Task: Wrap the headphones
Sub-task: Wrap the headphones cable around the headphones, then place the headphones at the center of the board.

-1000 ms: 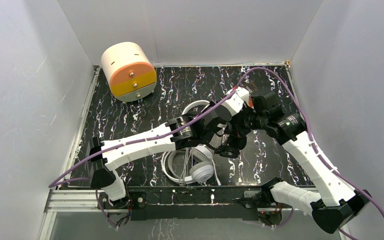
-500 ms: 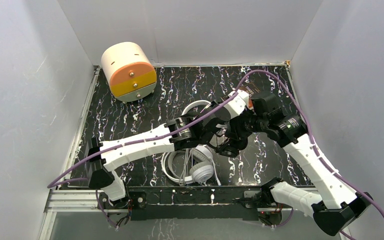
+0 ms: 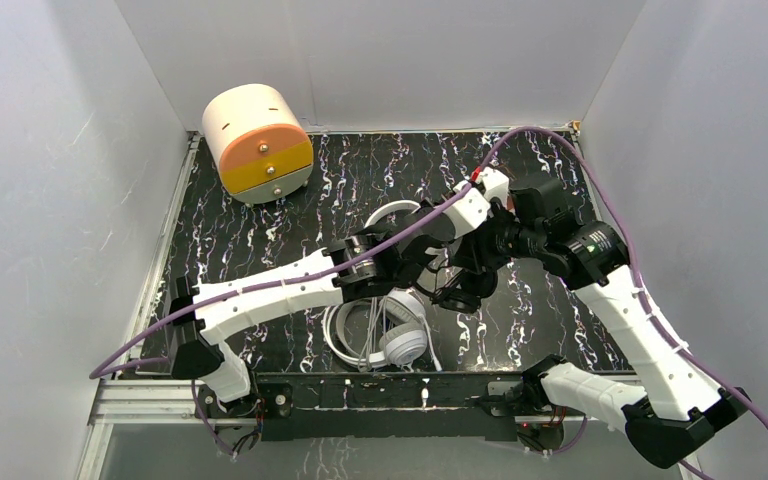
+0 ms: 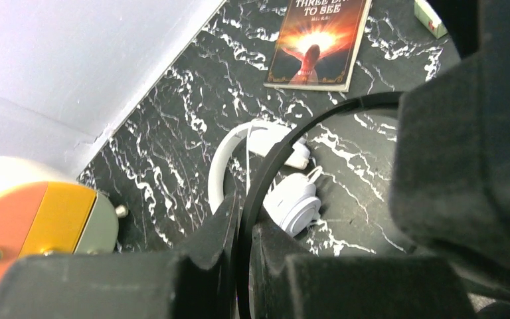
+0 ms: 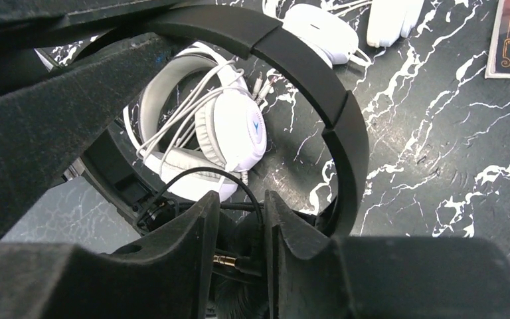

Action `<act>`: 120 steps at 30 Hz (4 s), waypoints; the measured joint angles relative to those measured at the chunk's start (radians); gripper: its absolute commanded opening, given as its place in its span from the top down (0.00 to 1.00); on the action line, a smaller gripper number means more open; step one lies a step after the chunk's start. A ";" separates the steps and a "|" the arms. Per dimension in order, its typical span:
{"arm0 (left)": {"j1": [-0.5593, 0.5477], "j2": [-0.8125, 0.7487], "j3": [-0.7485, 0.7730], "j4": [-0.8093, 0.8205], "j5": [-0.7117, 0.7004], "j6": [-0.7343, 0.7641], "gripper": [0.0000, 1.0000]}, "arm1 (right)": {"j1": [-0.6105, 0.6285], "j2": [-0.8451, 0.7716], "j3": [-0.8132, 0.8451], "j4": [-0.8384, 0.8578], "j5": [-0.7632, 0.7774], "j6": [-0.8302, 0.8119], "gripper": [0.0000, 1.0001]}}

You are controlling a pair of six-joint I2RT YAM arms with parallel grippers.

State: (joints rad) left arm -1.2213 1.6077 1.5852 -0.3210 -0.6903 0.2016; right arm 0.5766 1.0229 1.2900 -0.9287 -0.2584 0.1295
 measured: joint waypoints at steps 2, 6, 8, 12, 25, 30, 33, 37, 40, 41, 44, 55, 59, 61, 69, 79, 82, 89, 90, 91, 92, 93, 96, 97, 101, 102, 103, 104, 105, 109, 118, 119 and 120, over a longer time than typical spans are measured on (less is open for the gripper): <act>0.000 -0.005 -0.009 0.005 0.005 -0.001 1.00 | 0.000 0.000 0.011 -0.018 0.018 0.001 0.57; 0.000 -0.013 -0.027 0.003 0.015 -0.004 1.00 | 0.002 0.000 0.012 -0.043 0.028 -0.002 0.55; 0.000 -0.013 -0.029 0.003 0.019 -0.004 1.00 | 0.002 0.000 0.012 -0.050 0.028 -0.002 0.53; 0.000 -0.016 -0.036 0.002 0.021 -0.002 1.00 | 0.002 0.000 0.012 -0.058 0.028 -0.003 0.54; 0.002 -0.018 -0.040 -0.002 0.017 0.000 1.00 | 0.002 -0.028 0.031 -0.087 0.067 -0.012 0.68; 0.002 -0.018 -0.040 -0.013 0.016 -0.002 1.00 | 0.002 -0.045 0.031 -0.089 0.073 -0.003 0.60; 0.005 -0.017 -0.038 -0.033 0.008 -0.027 1.00 | 0.002 -0.070 0.031 -0.084 0.075 0.013 0.50; 0.061 -0.012 -0.004 -0.123 0.046 -0.139 1.00 | 0.002 -0.129 0.043 -0.059 0.111 0.044 0.44; 0.167 -0.014 0.005 -0.159 0.142 -0.237 1.00 | 0.002 -0.172 0.074 -0.031 0.148 0.051 0.40; 0.208 -0.015 0.005 -0.168 0.180 -0.269 1.00 | 0.002 -0.189 0.081 -0.014 0.159 0.051 0.38; 0.328 -0.016 0.014 -0.207 0.285 -0.365 1.00 | 0.003 -0.255 0.073 0.046 0.186 0.048 0.33; 0.439 -0.015 0.244 -0.347 0.399 -0.632 1.00 | 0.002 -0.433 -0.230 0.322 0.113 0.051 0.23; 0.447 -0.015 0.267 -0.380 0.429 -0.700 1.00 | 0.003 -0.416 -0.360 0.424 0.029 0.059 0.20; 0.449 -0.015 0.267 -0.393 0.460 -0.732 1.00 | 0.003 -0.414 -0.413 0.481 -0.008 0.066 0.21; 0.450 0.143 0.348 -0.666 0.271 -0.623 1.00 | 0.003 -0.326 -0.233 0.307 0.078 0.077 0.20; 0.678 -0.039 -0.043 -0.834 0.104 -0.519 1.00 | 0.003 -0.200 -0.209 0.230 0.050 0.073 0.19; 0.768 -0.108 -0.102 -0.854 0.076 -0.499 1.00 | 0.003 -0.193 -0.209 0.240 0.031 0.069 0.19; 0.864 -0.123 -0.216 -0.846 0.064 -0.482 1.00 | 0.003 -0.152 -0.209 0.266 -0.043 0.049 0.19; 0.875 -0.105 -0.217 -0.847 0.062 -0.483 1.00 | 0.003 -0.149 -0.209 0.274 -0.058 0.048 0.19; 0.888 -0.076 -0.217 -0.844 0.051 -0.486 1.00 | 0.003 -0.147 -0.211 0.282 -0.069 0.047 0.19; 0.895 -0.056 -0.217 -0.842 0.043 -0.491 1.00 | 0.003 -0.146 -0.216 0.292 -0.084 0.045 0.19; 0.903 -0.024 -0.213 -0.843 0.026 -0.502 1.00 | 0.003 -0.146 -0.224 0.305 -0.097 0.043 0.19; 0.919 0.071 -0.210 -0.837 -0.035 -0.533 1.00 | 0.003 -0.145 -0.265 0.342 -0.141 0.040 0.19; 0.921 0.108 -0.211 -0.830 -0.059 -0.544 1.00 | 0.003 -0.143 -0.278 0.350 -0.150 0.039 0.19; 0.925 0.201 -0.228 -0.809 -0.140 -0.597 1.00 | 0.003 -0.129 -0.342 0.399 -0.199 0.040 0.19; 0.925 0.222 -0.235 -0.808 -0.163 -0.618 1.00 | 0.003 -0.124 -0.355 0.409 -0.211 0.040 0.19; 0.925 0.241 -0.245 -0.808 -0.188 -0.638 1.00 | 0.003 -0.119 -0.364 0.415 -0.220 0.040 0.19; 0.925 0.251 -0.251 -0.809 -0.202 -0.651 1.00 | 0.003 -0.116 -0.371 0.425 -0.227 0.040 0.19; 0.925 0.261 -0.261 -0.811 -0.223 -0.672 1.00 | 0.003 -0.113 -0.376 0.430 -0.233 0.040 0.19; 0.925 0.280 -0.306 -0.824 -0.269 -0.745 0.96 | 0.003 -0.111 -0.391 0.448 -0.252 0.039 0.19; 0.925 0.290 -0.370 -0.862 -0.301 -0.889 0.60 | 0.003 -0.111 -0.406 0.475 -0.278 0.035 0.19; 0.925 0.285 -0.377 -0.861 -0.300 -0.898 0.55 | 0.003 -0.111 -0.406 0.478 -0.280 0.035 0.20; 0.925 0.276 -0.385 -0.862 -0.297 -0.903 0.47 | 0.003 -0.111 -0.406 0.482 -0.283 0.035 0.20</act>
State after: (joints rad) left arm -0.2962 1.8839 1.2003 -1.1828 -0.9871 -0.7017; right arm 0.5793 0.9115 0.8841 -0.4465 -0.5411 0.1642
